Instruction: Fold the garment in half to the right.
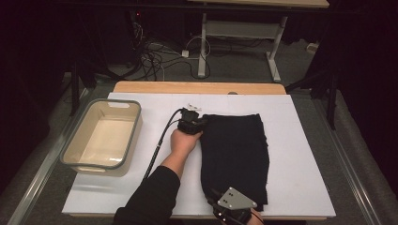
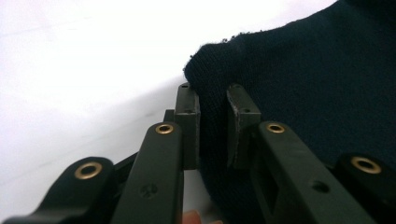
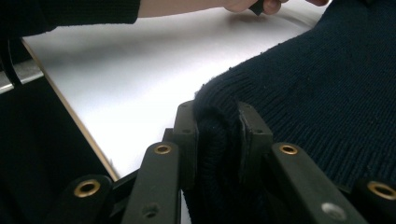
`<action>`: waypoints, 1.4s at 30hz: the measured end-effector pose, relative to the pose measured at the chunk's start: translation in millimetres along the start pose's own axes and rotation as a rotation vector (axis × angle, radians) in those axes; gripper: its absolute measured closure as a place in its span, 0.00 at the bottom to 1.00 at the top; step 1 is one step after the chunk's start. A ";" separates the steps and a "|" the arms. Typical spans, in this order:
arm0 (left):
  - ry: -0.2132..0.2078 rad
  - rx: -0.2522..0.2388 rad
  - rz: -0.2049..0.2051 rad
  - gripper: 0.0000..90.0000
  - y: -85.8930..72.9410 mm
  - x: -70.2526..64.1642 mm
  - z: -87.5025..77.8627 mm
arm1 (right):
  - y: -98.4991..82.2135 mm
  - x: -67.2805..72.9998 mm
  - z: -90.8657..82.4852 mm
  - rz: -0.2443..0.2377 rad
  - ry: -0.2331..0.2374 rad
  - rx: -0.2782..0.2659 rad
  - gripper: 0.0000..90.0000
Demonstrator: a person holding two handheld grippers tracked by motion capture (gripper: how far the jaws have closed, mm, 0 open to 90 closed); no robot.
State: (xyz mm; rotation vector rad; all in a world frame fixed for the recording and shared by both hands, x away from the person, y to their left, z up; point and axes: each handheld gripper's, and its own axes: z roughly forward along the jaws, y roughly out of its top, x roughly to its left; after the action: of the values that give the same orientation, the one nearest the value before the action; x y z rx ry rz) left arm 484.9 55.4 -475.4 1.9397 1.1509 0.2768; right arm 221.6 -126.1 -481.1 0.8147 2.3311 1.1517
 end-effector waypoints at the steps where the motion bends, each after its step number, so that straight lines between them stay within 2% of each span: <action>1: 0.008 -0.001 -0.002 0.84 0.0 4.7 -2.3 | 2.9 1.6 3.8 0.003 0.005 -0.002 0.82; 7: 0.061 -0.015 -0.029 0.84 3.3 31.2 -17.4 | 23.4 10.5 24.5 -0.012 0.034 -0.018 0.82; 13: 0.112 -0.022 -0.041 0.84 7.6 46.7 -31.4 | 46.8 19.2 38.2 -0.028 0.058 -0.041 0.82; 17: 0.117 0.009 -0.043 0.83 2.5 52.3 -31.3 | 44.1 25.4 52.3 -0.014 0.083 -0.010 0.82; 19: 0.110 0.005 -0.054 0.75 -1.3 53.5 -31.5 | 40.7 24.4 55.2 0.003 0.102 -0.004 0.77; 20: 0.090 -0.005 -0.069 0.70 -2.8 54.2 -33.1 | 40.2 22.7 54.6 0.016 0.121 -0.012 0.70; 22: 0.059 -0.017 -0.088 0.58 -4.7 53.2 -38.3 | 42.4 21.0 49.4 0.030 0.154 -0.022 0.56; 24: 0.060 -0.031 -0.066 0.51 -7.6 47.4 -46.7 | 45.5 20.7 39.9 0.022 0.149 -0.040 0.48; 28: 0.024 -0.063 -0.024 0.48 -20.8 32.9 -68.1 | 43.6 12.0 19.1 0.026 0.135 -0.074 0.46; 31: 0.012 -0.063 0.003 0.48 -38.4 24.1 -83.8 | 33.1 0.1 6.2 0.041 0.105 -0.070 0.46; 35: -0.027 -0.079 -0.013 0.48 -66.9 18.4 -102.3 | 15.5 -17.1 -8.1 0.060 0.064 -0.055 0.46; 42: -0.064 -0.086 -0.016 0.47 -106.4 13.6 -121.1 | -11.1 -46.7 -28.0 0.111 0.017 -0.045 0.46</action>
State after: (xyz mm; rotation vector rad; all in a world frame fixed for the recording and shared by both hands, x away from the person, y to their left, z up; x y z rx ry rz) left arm 359.1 156.8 -483.2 1.8506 1.0950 0.2497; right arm 236.3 -178.3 -469.3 0.9323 2.2902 1.2566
